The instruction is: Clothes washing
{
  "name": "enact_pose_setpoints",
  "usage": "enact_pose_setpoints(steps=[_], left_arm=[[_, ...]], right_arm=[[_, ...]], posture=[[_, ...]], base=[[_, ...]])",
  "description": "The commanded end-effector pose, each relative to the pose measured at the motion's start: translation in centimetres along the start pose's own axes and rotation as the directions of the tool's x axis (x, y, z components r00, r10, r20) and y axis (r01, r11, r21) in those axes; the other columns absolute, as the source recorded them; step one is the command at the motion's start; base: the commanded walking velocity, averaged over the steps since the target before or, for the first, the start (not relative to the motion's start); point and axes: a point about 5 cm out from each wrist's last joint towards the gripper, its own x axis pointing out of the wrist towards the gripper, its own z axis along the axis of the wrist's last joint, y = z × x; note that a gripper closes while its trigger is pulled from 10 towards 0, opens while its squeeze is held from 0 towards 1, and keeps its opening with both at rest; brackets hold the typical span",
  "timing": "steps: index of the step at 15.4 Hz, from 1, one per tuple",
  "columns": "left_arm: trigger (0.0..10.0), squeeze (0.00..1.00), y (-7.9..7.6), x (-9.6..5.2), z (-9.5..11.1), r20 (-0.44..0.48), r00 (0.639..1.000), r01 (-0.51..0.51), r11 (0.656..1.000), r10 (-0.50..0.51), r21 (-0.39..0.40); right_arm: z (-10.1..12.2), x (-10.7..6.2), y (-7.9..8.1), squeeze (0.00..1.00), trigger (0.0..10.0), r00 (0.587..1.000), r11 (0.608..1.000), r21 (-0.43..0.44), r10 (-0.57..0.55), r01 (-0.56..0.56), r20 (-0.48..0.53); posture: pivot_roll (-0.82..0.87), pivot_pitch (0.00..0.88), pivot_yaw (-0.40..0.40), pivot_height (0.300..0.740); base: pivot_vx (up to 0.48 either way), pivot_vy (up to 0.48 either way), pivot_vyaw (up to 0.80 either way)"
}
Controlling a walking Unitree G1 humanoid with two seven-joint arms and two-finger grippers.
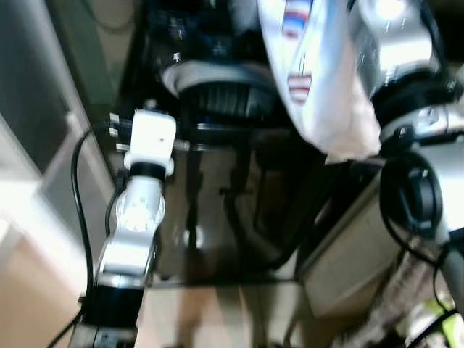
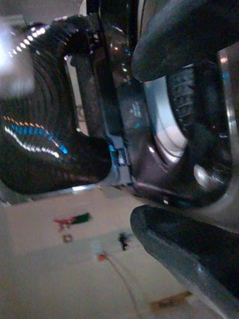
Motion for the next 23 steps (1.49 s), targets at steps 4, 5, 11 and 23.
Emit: enact_pose_setpoints(steps=[4,5,11,23], left_arm=[[10.0,0.00,0.5,0.2,4.6,0.147,0.985,0.092,0.996,-0.094,0.018],[10.0,0.00,0.6,0.1,5.0,0.143,0.985,0.094,0.996,-0.094,0.011],[10.0,0.00,1.7,-0.6,6.8,0.134,0.986,0.098,0.995,-0.096,-0.013],[10.0,0.00,1.2,-0.9,6.5,0.083,0.983,0.167,0.986,-0.165,-0.023]], right_arm=[[-1.8,-0.2,-0.6,0.00,10.0,0.990,0.979,-0.203,-0.049,0.021,-0.134],[-2.9,-0.6,0.1,0.00,10.0,0.983,0.982,-0.188,-0.046,0.011,-0.179],[-15.6,-9.6,6.0,0.00,10.0,0.691,0.946,0.291,0.116,0.141,-0.714],[-17.6,-12.0,3.8,1.00,10.0,0.611,0.843,0.284,-0.067,0.458,-0.789]], posture=[[0.13,0.015,-0.105,0.740],[0.15,0.030,-0.111,0.740],[0.22,0.038,-0.129,0.740],[0.21,0.029,-0.105,0.740]], base=[[0.480,0.000,0.00],[0.480,0.000,0.00],[0.000,0.000,0.00],[0.000,0.000,0.00]])
